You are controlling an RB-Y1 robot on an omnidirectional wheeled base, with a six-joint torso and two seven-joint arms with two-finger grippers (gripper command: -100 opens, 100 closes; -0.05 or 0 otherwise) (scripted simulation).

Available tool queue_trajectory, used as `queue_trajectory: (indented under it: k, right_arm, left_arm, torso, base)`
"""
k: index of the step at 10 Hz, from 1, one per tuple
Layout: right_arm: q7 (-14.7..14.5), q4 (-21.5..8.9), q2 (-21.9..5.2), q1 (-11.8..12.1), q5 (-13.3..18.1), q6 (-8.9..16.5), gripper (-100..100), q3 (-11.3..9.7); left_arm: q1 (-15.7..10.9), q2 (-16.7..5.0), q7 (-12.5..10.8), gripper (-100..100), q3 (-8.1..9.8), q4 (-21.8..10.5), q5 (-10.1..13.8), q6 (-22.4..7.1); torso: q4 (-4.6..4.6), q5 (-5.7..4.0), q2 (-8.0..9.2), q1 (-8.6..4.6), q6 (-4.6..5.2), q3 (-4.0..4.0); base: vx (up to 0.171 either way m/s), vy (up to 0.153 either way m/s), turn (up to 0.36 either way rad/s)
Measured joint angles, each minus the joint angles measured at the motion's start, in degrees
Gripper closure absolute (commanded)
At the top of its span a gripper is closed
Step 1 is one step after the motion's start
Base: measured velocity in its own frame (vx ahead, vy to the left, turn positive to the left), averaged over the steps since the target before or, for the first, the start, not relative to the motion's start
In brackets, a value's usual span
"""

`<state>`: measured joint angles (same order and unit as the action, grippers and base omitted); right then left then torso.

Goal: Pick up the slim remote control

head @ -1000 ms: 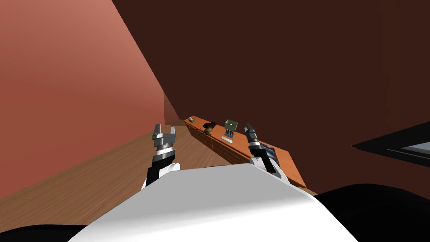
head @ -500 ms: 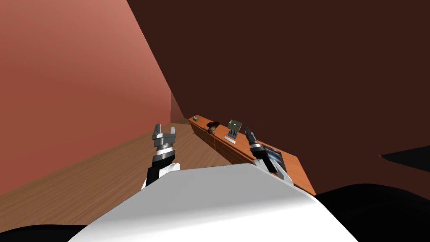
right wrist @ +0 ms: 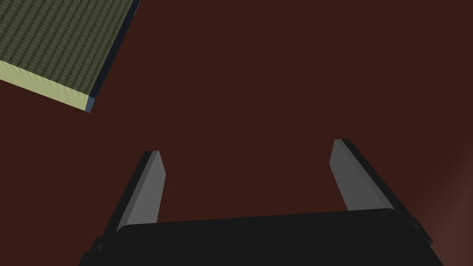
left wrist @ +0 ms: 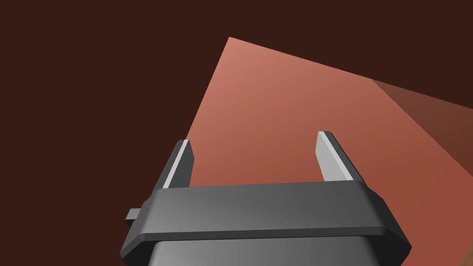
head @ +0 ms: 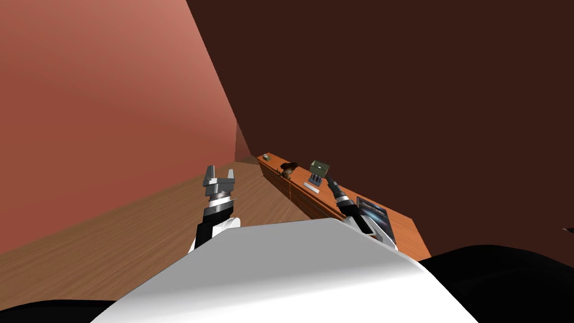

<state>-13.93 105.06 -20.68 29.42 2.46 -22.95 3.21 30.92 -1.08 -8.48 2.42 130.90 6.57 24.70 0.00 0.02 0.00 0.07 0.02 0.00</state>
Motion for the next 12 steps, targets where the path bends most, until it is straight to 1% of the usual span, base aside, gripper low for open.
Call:
queue_trajectory:
  k: [1, 2, 3, 4, 5, 6, 7, 8, 9, 10, 11, 12]
  right_arm:
    - [-0.43, -1.33, -1.87, 0.35, 0.57, -0.13, -100, 0.25]
    - [-1.02, -3.00, -2.28, 0.48, 1.12, -0.45, -100, 0.10]
    - [-1.79, -4.35, -3.61, 0.36, 1.99, -0.18, -100, -0.08]
    - [-2.40, -6.42, -4.18, -0.03, 2.51, -0.29, -100, -0.22]
    - [-2.95, -7.71, -5.78, 0.60, 3.25, -0.32, -100, -0.24]
    - [-3.56, -9.46, -6.18, 0.40, 3.84, -0.30, -100, -0.48]
    - [-3.95, -10.62, -8.05, 0.84, 4.51, -0.12, -100, -0.54]
    - [-4.46, -12.41, -8.53, 1.20, 5.02, -0.70, -100, -0.61]
    - [-5.27, -14.10, -9.60, 1.23, 6.01, -0.83, -100, -1.04]
    - [-6.10, -15.31, -9.66, 1.69, 6.70, -0.74, -100, -1.36]
    - [-6.41, -16.64, -9.76, 1.30, 6.91, -0.75, -100, -1.52]
    - [-6.85, -17.71, -10.96, 2.28, 7.62, -0.96, -100, -1.69]
  left_arm:
    - [-0.01, 0.00, 0.00, 0, 0.00, 0.00, 0.00, 0.00]
    - [0.00, 0.00, 0.00, 0, 0.00, 0.00, 0.00, 0.00]
    - [-0.01, 0.00, 0.00, 0, 0.00, 0.00, 0.00, 0.00]
    - [0.00, 0.00, 0.00, 0, 0.00, 0.00, 0.00, 0.00]
    - [0.00, 0.00, 0.00, 0, 0.00, 0.00, 0.00, 0.00]
    - [0.01, 0.00, 0.00, 0, 0.00, 0.00, 0.00, 0.00]
    - [0.00, 0.00, 0.00, 0, 0.00, 0.00, 0.00, 0.00]
    - [0.01, 0.00, 0.00, 0, 0.01, 0.00, 0.00, 0.00]
    - [0.00, 0.00, 0.00, 0, 0.00, 0.00, 0.00, 0.00]
    - [0.01, 0.00, 0.00, 0, 0.01, 0.00, 0.00, 0.00]
    - [0.01, 0.00, 0.00, 0, 0.01, 0.00, 0.00, 0.00]
    - [0.00, 0.00, 0.00, 0, 0.00, 0.00, 0.00, 0.00]
  torso:
    - [0.00, 0.01, -0.02, 0.00, -0.03, -0.01]
    - [-0.01, -0.01, -0.03, -0.01, 0.00, -0.02]
    - [0.00, 0.00, -0.05, 0.00, -0.05, -0.03]
    - [-0.01, -0.01, -0.06, -0.03, 0.01, -0.03]
    - [-0.01, 0.00, -0.08, -0.01, -0.02, -0.04]
    - [-0.02, -0.01, -0.09, -0.03, 0.01, -0.05]
    - [-0.02, 0.01, -0.14, -0.02, -0.04, -0.07]
    - [-0.03, -0.01, -0.13, -0.03, 0.02, -0.08]
    - [-0.03, 0.00, -0.17, -0.01, -0.03, -0.09]
    - [-0.03, 0.00, -0.14, -0.02, 0.02, -0.08]
    - [-0.02, -0.01, -0.08, -0.06, 0.03, -0.05]
    - [-0.02, -0.01, -0.14, -0.06, -0.02, -0.07]
  base:
    - [0.011, 0.026, 0.124]
    - [0.015, 0.034, 0.265]
    - [0.018, 0.023, 0.115]
    - [0.027, 0.032, 0.205]
    - [0.029, 0.022, 0.113]
    - [0.043, 0.029, 0.265]
    - [0.043, 0.019, 0.110]
    - [0.049, 0.031, 0.207]
    - [0.044, 0.020, 0.137]
    - [0.021, 0.005, -0.019]
    - [0.050, 0.014, 0.218]
    - [0.050, 0.009, 0.156]
